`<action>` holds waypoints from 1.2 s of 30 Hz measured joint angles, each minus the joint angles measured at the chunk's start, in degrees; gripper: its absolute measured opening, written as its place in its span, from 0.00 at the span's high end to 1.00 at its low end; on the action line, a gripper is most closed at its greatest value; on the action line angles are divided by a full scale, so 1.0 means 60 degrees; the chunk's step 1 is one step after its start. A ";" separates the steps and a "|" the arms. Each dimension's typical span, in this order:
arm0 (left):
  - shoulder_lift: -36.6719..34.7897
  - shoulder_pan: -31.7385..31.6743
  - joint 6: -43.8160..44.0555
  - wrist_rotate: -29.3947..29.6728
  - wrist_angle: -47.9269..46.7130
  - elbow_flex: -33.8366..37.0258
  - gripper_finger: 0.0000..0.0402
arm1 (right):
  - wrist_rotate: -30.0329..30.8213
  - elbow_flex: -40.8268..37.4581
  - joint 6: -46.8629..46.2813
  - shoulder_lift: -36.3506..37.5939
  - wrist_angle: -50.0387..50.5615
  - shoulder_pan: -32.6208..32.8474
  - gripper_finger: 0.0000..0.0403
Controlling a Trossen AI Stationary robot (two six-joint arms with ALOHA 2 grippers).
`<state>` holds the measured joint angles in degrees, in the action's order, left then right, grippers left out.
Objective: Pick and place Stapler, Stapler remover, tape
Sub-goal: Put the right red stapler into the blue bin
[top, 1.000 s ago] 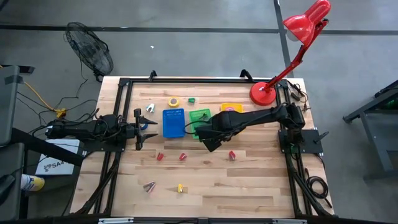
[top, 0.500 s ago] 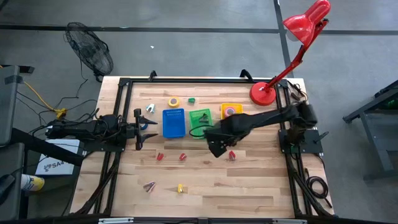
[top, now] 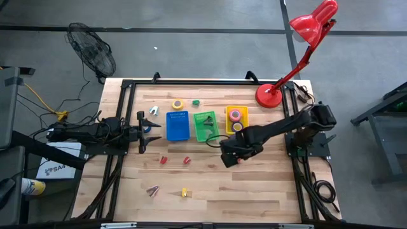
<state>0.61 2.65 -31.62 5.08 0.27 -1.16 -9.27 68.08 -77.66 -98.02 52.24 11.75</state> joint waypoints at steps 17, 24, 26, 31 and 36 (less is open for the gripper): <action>0.0002 -0.0002 -0.0001 0.0001 0.0000 0.0003 0.44 | 0.0983 -0.1637 0.1209 -0.0259 -0.2252 0.0304 0.35; -0.0001 -0.0003 -0.0003 0.0004 0.0000 -0.0001 0.44 | 0.1168 -0.1637 0.1297 -0.0597 -0.2474 0.0441 0.35; 0.0002 -0.0003 -0.0002 0.0001 0.0000 0.0003 0.44 | 0.1168 -0.1631 0.1354 -0.0637 -0.2507 0.0452 0.35; 0.0003 -0.0003 0.0001 0.0000 0.0000 0.0003 0.44 | 0.1212 -0.1626 0.1360 -0.0645 -0.2516 0.0448 0.35; 0.0001 -0.0003 -0.0003 0.0000 0.0000 0.0002 0.44 | 0.1226 -0.1627 0.1372 -0.0648 -0.2519 0.0448 0.35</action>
<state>0.61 2.63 -31.64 5.08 0.27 -1.16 -1.92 58.32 -69.43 -101.91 37.12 14.44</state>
